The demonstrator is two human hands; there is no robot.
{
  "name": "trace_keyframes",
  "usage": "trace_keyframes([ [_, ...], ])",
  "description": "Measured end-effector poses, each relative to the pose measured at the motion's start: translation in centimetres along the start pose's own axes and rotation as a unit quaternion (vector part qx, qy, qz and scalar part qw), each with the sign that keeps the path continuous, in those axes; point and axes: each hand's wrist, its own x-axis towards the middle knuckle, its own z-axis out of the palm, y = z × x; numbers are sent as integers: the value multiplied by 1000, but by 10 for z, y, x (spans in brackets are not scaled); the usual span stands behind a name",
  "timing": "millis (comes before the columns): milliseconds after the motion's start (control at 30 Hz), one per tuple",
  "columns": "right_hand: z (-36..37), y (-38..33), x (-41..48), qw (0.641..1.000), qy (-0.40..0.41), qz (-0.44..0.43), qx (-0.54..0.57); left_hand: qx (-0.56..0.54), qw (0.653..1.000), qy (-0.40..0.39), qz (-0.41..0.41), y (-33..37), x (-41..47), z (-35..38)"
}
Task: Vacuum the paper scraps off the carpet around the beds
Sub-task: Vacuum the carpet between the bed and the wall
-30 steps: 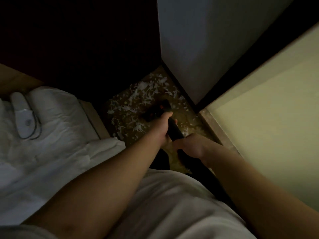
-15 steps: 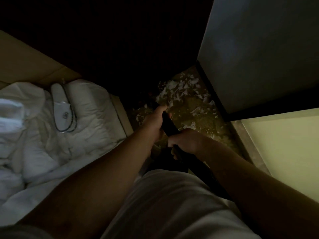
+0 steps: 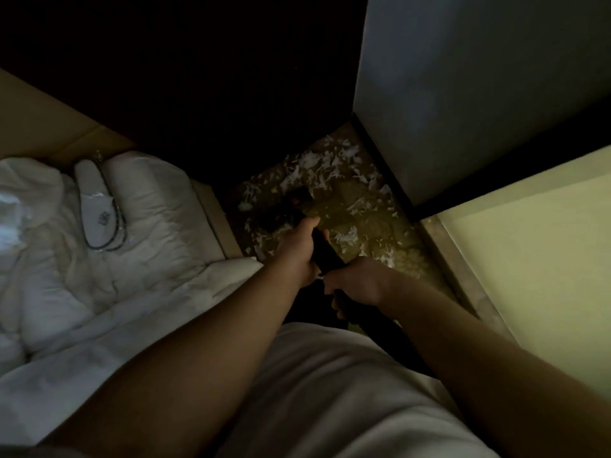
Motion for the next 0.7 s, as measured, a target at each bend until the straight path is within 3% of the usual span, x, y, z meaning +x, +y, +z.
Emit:
trace_keyframes([
  [233,-33,78,-50,1000,18,5,9,0,1000,-19,22,-80,-38,39],
  [533,-77,197,-111,997,73,13,-14,69,995,-69,-14,-202,-83,92],
  [700,-99,251,-141,996,72,36,42,79,991,-99,-34,-253,-105,119],
])
